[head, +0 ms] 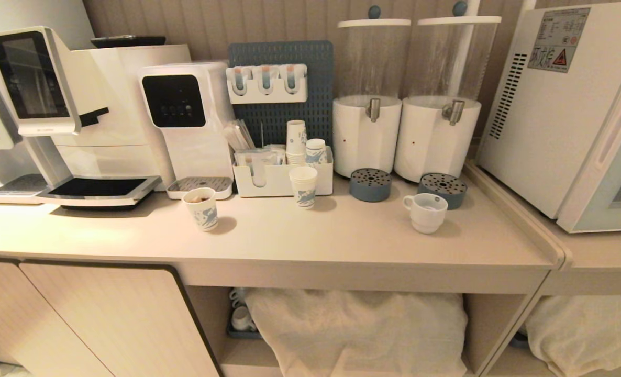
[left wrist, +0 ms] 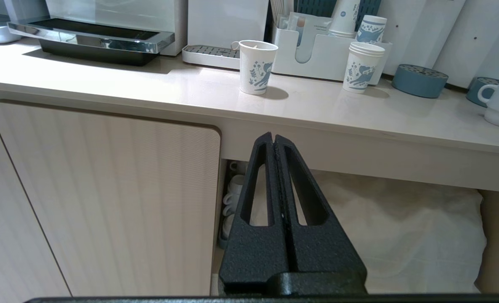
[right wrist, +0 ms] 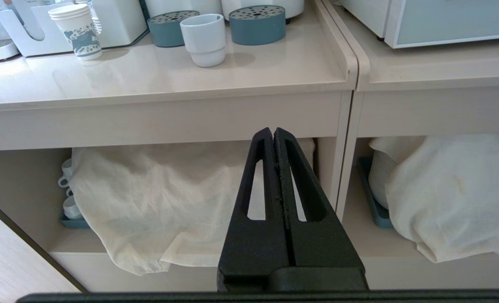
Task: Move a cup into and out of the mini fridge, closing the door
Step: Open the freezer door
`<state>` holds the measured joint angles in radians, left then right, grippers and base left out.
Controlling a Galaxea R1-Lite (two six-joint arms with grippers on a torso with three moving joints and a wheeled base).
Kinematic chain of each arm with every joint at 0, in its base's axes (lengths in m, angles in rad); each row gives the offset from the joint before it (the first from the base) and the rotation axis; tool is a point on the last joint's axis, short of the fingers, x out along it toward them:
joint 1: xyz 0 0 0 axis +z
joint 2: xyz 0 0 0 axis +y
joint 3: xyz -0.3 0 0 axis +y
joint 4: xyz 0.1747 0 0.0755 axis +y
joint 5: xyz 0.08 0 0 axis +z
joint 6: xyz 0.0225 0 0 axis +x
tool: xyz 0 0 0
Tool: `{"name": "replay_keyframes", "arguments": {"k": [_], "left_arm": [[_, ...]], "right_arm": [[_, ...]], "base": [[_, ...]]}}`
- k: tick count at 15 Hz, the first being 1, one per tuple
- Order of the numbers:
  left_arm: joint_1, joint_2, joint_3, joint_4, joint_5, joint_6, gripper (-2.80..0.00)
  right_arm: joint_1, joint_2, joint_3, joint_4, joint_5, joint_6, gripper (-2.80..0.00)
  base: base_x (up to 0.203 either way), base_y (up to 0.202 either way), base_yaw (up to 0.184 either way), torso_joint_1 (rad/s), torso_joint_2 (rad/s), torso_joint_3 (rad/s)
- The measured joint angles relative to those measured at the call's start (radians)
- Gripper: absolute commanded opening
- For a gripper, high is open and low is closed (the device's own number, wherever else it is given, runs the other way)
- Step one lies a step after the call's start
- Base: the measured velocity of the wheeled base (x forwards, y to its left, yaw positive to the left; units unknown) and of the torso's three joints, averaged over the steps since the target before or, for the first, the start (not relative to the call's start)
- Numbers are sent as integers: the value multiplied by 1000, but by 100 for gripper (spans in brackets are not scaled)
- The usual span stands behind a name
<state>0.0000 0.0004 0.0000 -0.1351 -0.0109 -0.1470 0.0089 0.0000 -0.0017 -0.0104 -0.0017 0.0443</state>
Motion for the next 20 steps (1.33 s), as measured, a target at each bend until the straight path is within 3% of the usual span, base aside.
{"name": "replay_keyframes", "arguments": {"k": [11,20], "left_arm": [[0,0,0,0,0,1,-280],[0,0,0,0,1,0,-280]], "right_arm": [[0,1,-1,1,0,0,-280],[-1,1,-1,1,0,0,-280]], "base": [[-2,-12,-1,0,0,0],[0,-185,1,2,1,3]]}}
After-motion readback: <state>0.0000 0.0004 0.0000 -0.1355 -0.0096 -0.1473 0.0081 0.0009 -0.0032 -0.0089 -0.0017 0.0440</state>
